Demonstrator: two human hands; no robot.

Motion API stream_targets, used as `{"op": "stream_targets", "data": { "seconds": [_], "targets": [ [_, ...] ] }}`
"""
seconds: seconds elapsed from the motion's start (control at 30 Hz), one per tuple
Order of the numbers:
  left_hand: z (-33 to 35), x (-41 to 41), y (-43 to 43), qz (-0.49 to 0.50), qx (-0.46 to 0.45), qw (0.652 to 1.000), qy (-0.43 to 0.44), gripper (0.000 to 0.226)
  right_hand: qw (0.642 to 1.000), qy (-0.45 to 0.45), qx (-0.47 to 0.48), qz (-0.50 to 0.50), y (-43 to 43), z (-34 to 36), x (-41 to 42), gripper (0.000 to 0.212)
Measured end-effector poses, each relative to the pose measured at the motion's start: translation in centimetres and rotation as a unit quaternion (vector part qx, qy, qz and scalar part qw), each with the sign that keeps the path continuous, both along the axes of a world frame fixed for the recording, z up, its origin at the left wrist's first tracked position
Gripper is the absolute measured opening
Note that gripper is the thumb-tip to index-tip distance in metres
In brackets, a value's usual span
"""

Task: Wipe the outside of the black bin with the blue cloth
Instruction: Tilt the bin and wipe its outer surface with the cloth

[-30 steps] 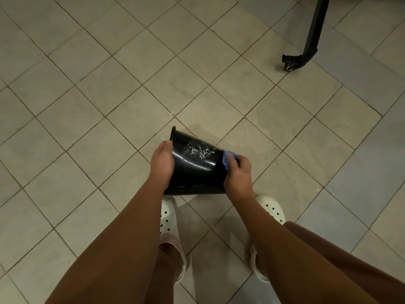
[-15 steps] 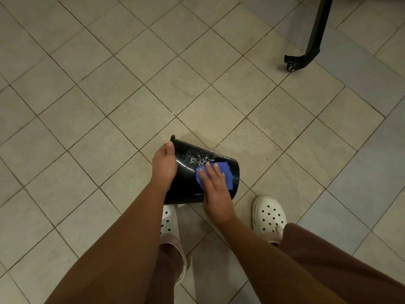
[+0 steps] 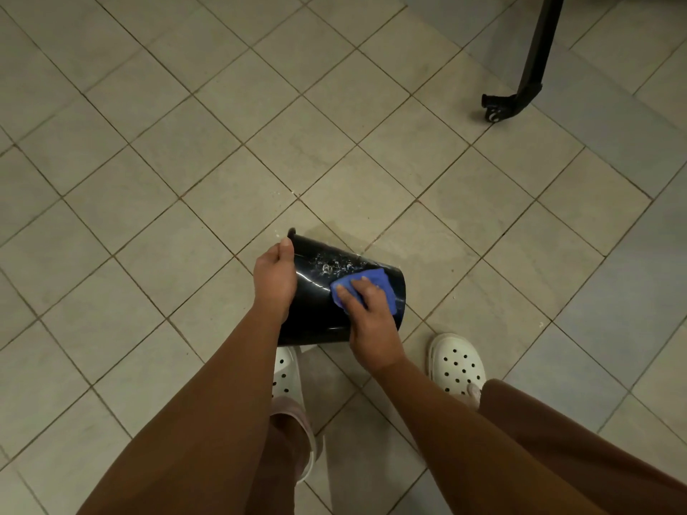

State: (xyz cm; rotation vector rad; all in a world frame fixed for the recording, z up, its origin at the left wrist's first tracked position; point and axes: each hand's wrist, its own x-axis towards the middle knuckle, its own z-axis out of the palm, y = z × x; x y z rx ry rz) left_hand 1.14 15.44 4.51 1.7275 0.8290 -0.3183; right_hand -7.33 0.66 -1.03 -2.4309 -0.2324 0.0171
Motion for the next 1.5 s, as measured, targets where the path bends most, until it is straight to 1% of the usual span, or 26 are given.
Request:
{"op": "stream_targets", "data": {
  "seconds": [0.07, 0.1, 0.27, 0.3, 0.37, 0.43, 0.5, 0.6, 0.7, 0.8, 0.87, 0.93, 1.0, 1.07, 1.1, 1.17, 1.23, 1.3, 1.33, 1.4, 1.5],
  "targets": [
    [0.0, -0.1, 0.0, 0.009, -0.006, 1.0, 0.003, 0.039, 1.0, 0.002, 0.002, 0.019, 0.1, 0.0, 1.8, 0.06],
    [0.0, -0.1, 0.0, 0.014, -0.009, 1.0, 0.004, 0.039, 1.0, 0.005, 0.002, 0.011, 0.0, 0.0, 2.4, 0.06],
    [0.0, 0.0, 0.0, 0.024, -0.008, 1.0, 0.004, 0.039, 0.99, 0.081, -0.023, -0.11, 0.2, 0.7, 2.1, 0.064],
    [0.0, -0.1, -0.1, 0.019, -0.006, 1.0, 0.003, 0.039, 0.99, 0.074, -0.032, -0.117, 0.5, 0.8, 1.6, 0.065],
    [-0.1, -0.1, -0.1, 0.009, -0.003, 1.0, 0.001, 0.038, 0.994, 0.044, -0.029, -0.091, 1.4, 0.8, 0.5, 0.07],
    [-0.2, -0.2, -0.1, 0.003, 0.001, 1.0, -0.006, 0.038, 0.999, 0.03, -0.016, -0.039, 2.3, 0.9, 0.0, 0.077],
    [-0.2, -0.2, 0.0, 0.003, -0.002, 1.0, -0.011, 0.039, 1.0, 0.026, 0.001, -0.009, 2.8, 1.4, 1.1, 0.075],
    [-0.2, -0.2, -0.1, 0.026, -0.016, 0.999, -0.01, 0.037, 0.999, 0.037, 0.0, -0.008, 2.7, 1.4, 2.9, 0.067],
    [0.0, -0.1, -0.2, 0.043, -0.023, 0.999, -0.005, 0.036, 0.997, 0.05, -0.018, -0.053, 2.2, 1.5, 3.1, 0.067],
    [0.0, -0.2, -0.2, 0.041, -0.02, 0.999, -0.004, 0.036, 0.988, 0.1, -0.047, -0.112, 1.0, 1.1, 2.0, 0.067],
    [-0.1, -0.2, -0.2, 0.029, -0.019, 0.999, -0.004, 0.037, 0.992, 0.072, -0.036, -0.092, 1.0, 1.3, 1.0, 0.067],
    [-0.1, -0.2, -0.3, 0.022, -0.021, 1.0, -0.005, 0.038, 0.998, 0.053, -0.014, -0.035, 1.8, 1.4, 0.3, 0.067],
    [-0.1, -0.3, -0.2, 0.02, -0.023, 0.999, -0.011, 0.038, 0.999, 0.041, -0.005, 0.016, 2.7, 1.7, 1.3, 0.066],
    [-0.1, -0.3, -0.1, 0.017, -0.026, 0.999, -0.015, 0.037, 0.999, 0.039, -0.007, 0.021, 3.0, 1.8, 3.3, 0.064],
    [-0.1, -0.4, -0.1, 0.018, -0.029, 0.999, -0.013, 0.037, 0.999, 0.04, -0.016, 0.011, 2.8, 1.5, 4.0, 0.063],
    [-0.1, -0.4, -0.1, 0.025, -0.037, 0.999, -0.006, 0.036, 0.996, 0.071, -0.036, -0.031, 2.0, 1.2, 4.9, 0.064],
    [-0.1, -0.3, -0.1, 0.032, -0.044, 0.999, 0.003, 0.037, 0.988, 0.113, -0.05, -0.096, 1.0, 1.2, 4.5, 0.067],
    [0.0, -0.2, -0.1, 0.029, -0.045, 0.999, 0.007, 0.037, 0.982, 0.124, -0.053, -0.13, 0.9, 1.5, 3.1, 0.067],
    [0.0, -0.2, -0.1, 0.025, -0.045, 0.999, 0.008, 0.038, 0.985, 0.115, -0.048, -0.122, 1.4, 1.9, 2.4, 0.066],
    [-0.1, -0.2, -0.2, 0.018, -0.041, 0.999, 0.005, 0.039, 0.994, 0.076, -0.024, -0.069, 2.7, 2.2, 1.6, 0.067],
    [-0.1, -0.2, 0.0, 0.015, -0.033, 0.999, -0.009, 0.037, 0.998, 0.053, -0.018, -0.005, 3.3, 1.8, 3.0, 0.069]
  ]
}}
